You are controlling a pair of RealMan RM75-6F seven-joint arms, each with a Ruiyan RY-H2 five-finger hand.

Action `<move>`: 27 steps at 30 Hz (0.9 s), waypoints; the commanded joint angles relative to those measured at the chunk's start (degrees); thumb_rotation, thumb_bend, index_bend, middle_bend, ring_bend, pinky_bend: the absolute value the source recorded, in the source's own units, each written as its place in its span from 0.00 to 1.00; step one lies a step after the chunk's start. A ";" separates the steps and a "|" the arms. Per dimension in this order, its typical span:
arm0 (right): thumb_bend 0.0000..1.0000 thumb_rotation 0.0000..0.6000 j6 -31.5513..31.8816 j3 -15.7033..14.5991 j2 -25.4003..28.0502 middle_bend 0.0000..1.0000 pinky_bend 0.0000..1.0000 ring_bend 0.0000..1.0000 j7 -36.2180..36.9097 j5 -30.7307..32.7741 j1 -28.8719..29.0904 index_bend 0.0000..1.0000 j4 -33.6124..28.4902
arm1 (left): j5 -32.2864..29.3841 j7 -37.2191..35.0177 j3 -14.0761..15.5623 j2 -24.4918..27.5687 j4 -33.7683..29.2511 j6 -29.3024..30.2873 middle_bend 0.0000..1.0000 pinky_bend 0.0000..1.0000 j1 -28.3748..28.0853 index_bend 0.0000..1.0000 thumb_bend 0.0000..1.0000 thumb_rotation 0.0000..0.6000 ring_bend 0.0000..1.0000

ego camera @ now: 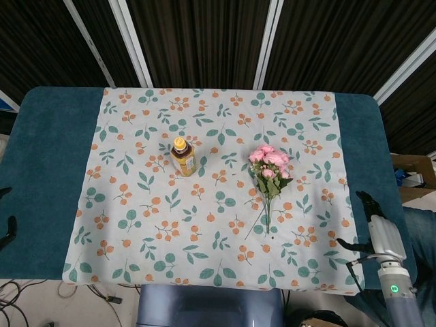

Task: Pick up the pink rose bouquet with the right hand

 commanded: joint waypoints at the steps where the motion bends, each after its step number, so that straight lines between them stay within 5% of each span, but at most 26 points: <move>1: 0.07 1.00 -5.68 4.53 -0.08 0.03 0.19 0.06 -4.37 8.51 6.45 0.01 -3.71 | -0.23 0.11 -0.04 0.04 -0.02 -0.27 0.03 0.00 -0.10 0.19 0.51 1.00 0.04; 12: 0.07 1.00 -5.97 9.78 -10.47 0.03 0.19 0.06 -17.63 33.83 22.09 0.01 -2.63 | -0.51 -0.27 -0.06 0.41 -0.17 -0.67 0.03 0.00 -0.11 0.19 0.51 1.00 0.04; 27: 0.06 1.00 2.08 14.09 -22.91 0.04 0.19 0.06 -26.33 47.97 33.15 0.01 6.79 | -0.80 -0.41 -0.10 0.57 -0.22 -0.99 0.03 0.00 -0.17 0.19 0.51 1.00 0.04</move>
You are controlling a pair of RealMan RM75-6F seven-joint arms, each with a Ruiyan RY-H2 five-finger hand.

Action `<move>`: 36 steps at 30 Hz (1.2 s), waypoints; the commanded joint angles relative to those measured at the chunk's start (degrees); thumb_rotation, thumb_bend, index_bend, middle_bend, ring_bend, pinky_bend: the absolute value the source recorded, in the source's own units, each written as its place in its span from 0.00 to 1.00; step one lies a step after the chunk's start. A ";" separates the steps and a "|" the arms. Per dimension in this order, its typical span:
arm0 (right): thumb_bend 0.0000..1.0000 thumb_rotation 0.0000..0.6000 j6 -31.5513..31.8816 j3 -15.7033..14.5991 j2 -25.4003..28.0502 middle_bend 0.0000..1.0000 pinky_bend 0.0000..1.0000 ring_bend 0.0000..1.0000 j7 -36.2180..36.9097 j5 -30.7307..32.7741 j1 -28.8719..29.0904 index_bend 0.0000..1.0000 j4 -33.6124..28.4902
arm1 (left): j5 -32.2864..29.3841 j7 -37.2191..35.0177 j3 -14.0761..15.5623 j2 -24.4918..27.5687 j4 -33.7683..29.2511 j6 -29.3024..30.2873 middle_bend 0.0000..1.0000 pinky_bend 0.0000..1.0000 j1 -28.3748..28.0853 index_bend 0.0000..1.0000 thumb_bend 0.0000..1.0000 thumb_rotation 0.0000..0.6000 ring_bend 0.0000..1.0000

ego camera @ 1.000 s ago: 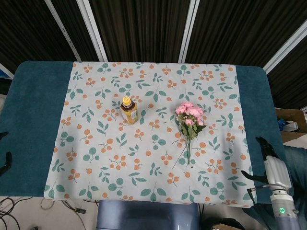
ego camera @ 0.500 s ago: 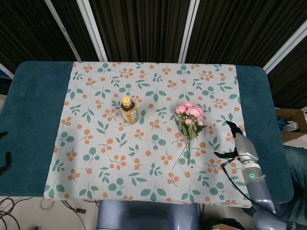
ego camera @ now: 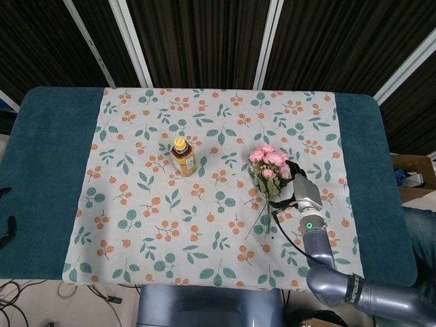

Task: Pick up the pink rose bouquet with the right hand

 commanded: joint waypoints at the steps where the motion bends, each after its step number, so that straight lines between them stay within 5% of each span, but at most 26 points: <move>1: 0.06 1.00 1.80 1.15 -2.88 0.04 0.19 0.06 -1.58 2.02 1.97 0.01 3.10 | 0.00 -0.12 0.00 0.05 -0.02 0.02 0.03 0.00 0.03 0.19 0.51 1.00 0.04; 9: 0.06 1.00 7.86 1.77 -9.88 0.05 0.19 0.06 -4.63 4.08 4.85 0.01 10.67 | -0.18 -0.29 -0.06 0.17 -0.15 -0.12 0.03 0.00 0.01 0.19 0.51 1.00 0.04; 16: 0.06 1.00 7.94 4.49 -15.64 0.05 0.19 0.06 -5.36 5.25 7.23 0.01 18.51 | -0.59 -0.48 -0.19 0.20 -0.10 -0.38 0.03 0.00 -0.06 0.19 0.51 1.00 0.04; 36: 0.05 1.00 6.56 9.95 -23.13 0.05 0.19 0.06 -7.62 6.34 10.27 0.01 28.43 | -1.77 -0.25 -0.48 0.29 -0.32 -0.93 0.03 0.00 -0.21 0.19 0.51 1.00 0.04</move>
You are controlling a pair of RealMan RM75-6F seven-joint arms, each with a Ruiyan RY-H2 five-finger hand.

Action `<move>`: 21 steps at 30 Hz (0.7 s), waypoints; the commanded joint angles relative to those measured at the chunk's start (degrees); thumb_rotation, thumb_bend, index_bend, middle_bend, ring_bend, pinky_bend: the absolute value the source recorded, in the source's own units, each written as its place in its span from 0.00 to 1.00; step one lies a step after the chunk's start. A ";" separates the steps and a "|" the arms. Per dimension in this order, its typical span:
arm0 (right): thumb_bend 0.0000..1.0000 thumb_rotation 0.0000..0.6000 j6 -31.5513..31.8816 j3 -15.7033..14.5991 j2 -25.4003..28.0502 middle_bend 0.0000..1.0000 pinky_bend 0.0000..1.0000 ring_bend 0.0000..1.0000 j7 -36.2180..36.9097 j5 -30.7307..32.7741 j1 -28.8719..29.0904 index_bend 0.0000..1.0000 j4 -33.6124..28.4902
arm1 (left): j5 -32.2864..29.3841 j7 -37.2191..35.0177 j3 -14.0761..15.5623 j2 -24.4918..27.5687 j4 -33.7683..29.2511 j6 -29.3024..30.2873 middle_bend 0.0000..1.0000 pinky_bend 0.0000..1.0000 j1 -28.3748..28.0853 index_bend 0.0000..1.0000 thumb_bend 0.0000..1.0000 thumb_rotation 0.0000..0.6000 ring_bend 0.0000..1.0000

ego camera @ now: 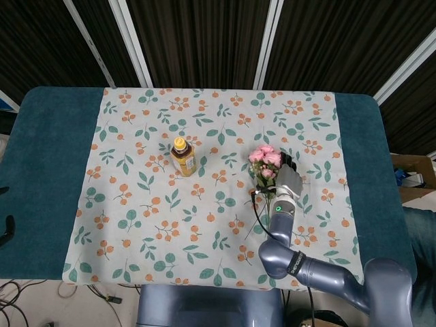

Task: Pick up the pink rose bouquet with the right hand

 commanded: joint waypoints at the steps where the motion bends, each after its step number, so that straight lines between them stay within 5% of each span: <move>1: 0.05 1.00 -0.99 0.96 -1.55 0.05 0.19 0.06 -0.31 0.41 0.65 0.01 2.60 | -0.10 0.06 -0.02 -0.02 0.02 -0.01 0.03 0.00 -0.01 0.19 0.51 1.00 0.04; 6: 0.05 1.00 -2.41 1.51 -3.52 0.06 0.19 0.06 -0.83 0.26 1.25 0.01 6.65 | -0.36 0.03 -0.16 -0.02 0.02 -0.03 0.03 0.00 -0.02 0.19 0.51 1.00 0.04; 10: 0.06 1.00 -3.50 1.96 -4.97 0.14 0.22 0.17 1.24 -1.68 1.16 0.04 9.37 | -0.45 0.05 -0.14 0.00 -0.06 -0.13 0.03 0.00 -0.04 0.19 0.51 1.00 0.04; 14: 0.11 1.00 -3.72 1.32 -6.22 0.21 0.44 0.33 2.39 -3.86 0.78 0.09 11.58 | -0.56 0.05 -0.17 0.06 -0.09 -0.16 0.03 0.00 -0.04 0.20 0.51 1.00 0.04; 21: 0.29 1.00 -4.23 1.01 -6.98 0.36 0.68 0.55 3.08 -6.02 -0.47 0.18 12.72 | -0.51 -0.09 -0.11 0.08 -0.04 -0.12 0.03 0.00 0.02 0.20 0.51 1.00 0.04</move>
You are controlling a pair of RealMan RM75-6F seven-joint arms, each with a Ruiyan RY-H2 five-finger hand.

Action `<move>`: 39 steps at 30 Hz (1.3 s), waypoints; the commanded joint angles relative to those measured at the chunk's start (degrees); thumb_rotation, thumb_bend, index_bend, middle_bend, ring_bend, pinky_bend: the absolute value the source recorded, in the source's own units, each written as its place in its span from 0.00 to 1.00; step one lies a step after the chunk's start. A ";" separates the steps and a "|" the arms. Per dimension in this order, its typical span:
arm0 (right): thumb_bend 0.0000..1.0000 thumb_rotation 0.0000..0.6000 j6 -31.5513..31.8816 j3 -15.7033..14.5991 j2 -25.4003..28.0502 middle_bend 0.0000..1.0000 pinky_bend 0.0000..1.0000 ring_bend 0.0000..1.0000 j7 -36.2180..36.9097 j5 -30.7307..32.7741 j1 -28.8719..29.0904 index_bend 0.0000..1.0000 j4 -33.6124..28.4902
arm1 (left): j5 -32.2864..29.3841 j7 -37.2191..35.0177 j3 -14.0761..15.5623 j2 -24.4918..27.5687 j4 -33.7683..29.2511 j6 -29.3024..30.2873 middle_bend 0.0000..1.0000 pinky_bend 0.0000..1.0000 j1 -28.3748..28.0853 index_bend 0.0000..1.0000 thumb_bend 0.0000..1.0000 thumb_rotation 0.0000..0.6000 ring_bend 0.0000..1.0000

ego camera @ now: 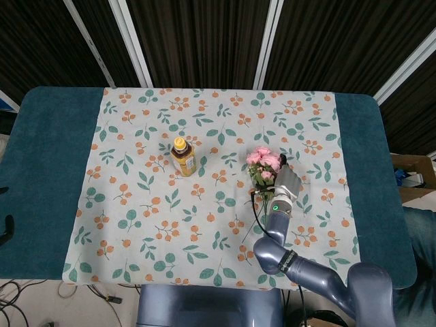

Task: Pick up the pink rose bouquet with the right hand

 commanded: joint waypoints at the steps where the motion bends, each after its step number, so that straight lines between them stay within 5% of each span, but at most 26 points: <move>1: 0.32 1.00 0.02 -0.22 -0.25 0.39 0.72 0.58 0.36 -1.03 -0.55 0.20 0.25 | -0.12 -0.08 -0.03 0.02 0.01 -0.05 0.03 0.00 0.00 0.20 0.51 1.00 0.04; 8: 0.41 1.00 0.77 -0.29 1.35 0.42 0.78 0.63 2.21 -4.82 -2.58 0.23 -3.83 | -0.25 -0.07 0.00 0.07 -0.16 -0.22 0.03 0.00 -0.01 0.20 0.51 1.00 0.04; 14: 0.42 1.00 -2.24 1.38 7.53 0.40 0.75 0.56 6.15 -6.90 -6.82 0.22 -15.21 | -0.25 -0.19 0.00 0.13 -0.21 -0.14 0.03 0.00 0.05 0.21 0.51 1.00 0.04; 22: 0.41 1.00 -15.36 4.79 22.48 0.31 0.50 0.48 15.88 -6.56 -16.15 0.16 -32.89 | -0.04 -0.08 0.00 0.01 -0.22 0.08 0.03 0.00 0.05 0.21 0.51 1.00 0.04; 31: 0.41 1.00 -33.05 11.86 35.43 0.31 0.47 0.44 37.66 -16.63 -27.66 0.16 -40.21 | 0.25 0.13 0.01 -0.26 -0.10 0.52 0.03 0.00 0.13 0.21 0.51 1.00 0.04; 39: 0.42 1.00 -44.71 17.91 39.19 0.31 0.47 0.45 54.71 -27.28 -34.86 0.16 -41.81 | 0.38 0.24 0.09 -0.37 -0.14 0.58 0.03 0.00 0.16 0.21 0.51 1.00 0.04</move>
